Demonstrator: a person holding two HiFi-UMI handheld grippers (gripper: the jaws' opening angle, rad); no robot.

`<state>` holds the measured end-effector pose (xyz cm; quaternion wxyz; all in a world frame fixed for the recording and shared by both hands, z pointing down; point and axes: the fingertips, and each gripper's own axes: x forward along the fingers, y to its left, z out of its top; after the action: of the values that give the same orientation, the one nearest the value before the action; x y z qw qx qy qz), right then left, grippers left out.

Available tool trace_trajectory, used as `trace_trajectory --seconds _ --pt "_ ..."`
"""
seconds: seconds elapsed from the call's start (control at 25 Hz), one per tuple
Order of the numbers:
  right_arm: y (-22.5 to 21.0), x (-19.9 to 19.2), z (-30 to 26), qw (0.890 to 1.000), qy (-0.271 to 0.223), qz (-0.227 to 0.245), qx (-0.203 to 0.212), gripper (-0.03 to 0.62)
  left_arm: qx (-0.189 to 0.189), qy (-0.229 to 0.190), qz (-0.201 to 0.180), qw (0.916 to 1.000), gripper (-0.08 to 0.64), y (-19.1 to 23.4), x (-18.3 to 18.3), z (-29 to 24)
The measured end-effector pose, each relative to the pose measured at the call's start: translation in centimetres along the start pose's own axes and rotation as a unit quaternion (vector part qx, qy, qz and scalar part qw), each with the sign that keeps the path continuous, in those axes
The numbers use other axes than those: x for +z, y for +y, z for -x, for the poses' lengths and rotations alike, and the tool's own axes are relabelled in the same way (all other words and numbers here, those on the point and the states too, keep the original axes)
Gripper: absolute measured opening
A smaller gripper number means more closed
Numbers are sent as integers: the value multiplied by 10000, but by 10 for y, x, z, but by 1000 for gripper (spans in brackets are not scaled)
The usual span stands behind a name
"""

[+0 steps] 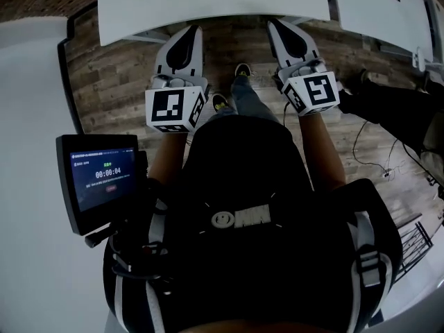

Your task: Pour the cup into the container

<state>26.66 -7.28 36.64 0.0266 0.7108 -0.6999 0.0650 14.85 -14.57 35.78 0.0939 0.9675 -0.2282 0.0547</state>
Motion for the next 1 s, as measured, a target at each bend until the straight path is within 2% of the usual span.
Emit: trace_trajectory --seconds 0.32,0.6,0.88,1.0 --pt "6 2 -23 9993 -252 31 258 6 199 -88 -208 9995 -2 23 3 3" --pt "5 -10 -20 9998 -150 -72 116 6 204 47 -226 9995 -2 28 -3 4" --pt "5 -27 6 9996 15 -202 -174 6 -241 147 -261 9993 -2 2 -11 2" --pt "5 -28 13 9995 65 -116 -282 6 -407 129 -312 9986 -2 -9 -15 1"
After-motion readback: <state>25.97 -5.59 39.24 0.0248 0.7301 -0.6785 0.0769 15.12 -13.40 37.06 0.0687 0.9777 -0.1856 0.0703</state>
